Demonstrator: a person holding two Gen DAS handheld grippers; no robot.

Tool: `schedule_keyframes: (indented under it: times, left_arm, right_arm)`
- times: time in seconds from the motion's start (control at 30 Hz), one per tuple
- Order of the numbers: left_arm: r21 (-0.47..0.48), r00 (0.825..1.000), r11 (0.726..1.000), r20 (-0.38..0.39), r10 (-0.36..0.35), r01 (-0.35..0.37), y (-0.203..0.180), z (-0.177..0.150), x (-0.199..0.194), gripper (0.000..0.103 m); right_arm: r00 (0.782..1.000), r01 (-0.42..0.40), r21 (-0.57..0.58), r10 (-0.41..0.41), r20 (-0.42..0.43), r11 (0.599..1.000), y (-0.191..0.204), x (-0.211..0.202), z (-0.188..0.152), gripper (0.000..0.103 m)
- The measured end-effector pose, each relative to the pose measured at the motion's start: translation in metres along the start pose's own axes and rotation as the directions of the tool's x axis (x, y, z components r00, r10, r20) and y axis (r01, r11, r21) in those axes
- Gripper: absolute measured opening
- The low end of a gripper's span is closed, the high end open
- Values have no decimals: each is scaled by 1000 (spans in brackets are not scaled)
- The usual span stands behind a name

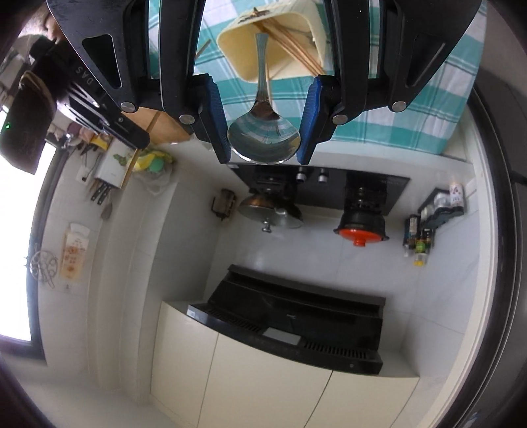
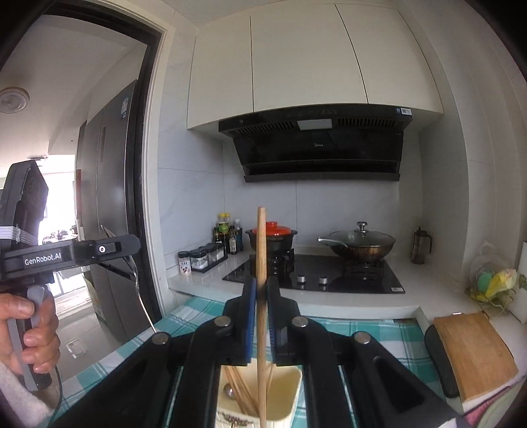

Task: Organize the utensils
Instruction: 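Lift the spoon with the left tool into the cream holder while the right tool drops its chopstick in, then move both open tools back over the last chopsticks on the cloth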

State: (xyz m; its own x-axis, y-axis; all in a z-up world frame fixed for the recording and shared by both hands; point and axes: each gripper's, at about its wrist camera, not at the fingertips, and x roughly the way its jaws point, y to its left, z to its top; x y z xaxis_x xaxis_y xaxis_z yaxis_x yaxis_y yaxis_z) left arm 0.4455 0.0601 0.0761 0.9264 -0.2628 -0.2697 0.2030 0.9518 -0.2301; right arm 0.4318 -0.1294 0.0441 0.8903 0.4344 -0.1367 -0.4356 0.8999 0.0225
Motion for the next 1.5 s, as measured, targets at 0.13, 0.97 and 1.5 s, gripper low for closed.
schedule_keyframes:
  times: [0.13, 0.97, 1.5]
  left_arm:
    - [-20, 991, 999, -128, 34, -37, 16, -24, 58, 41]
    - [149, 793, 988, -598, 116, -32, 15, -205, -11, 86]
    - [125, 787, 988, -598, 149, -92, -27, -341, -35, 86]
  right_arm:
    - [995, 1, 24, 2, -98, 1000, -8, 58, -24, 7]
    - [819, 36, -15, -38, -572, 999, -26, -29, -145, 46]
    - [709, 258, -2, -190, -679, 966, -5, -143, -305, 46]
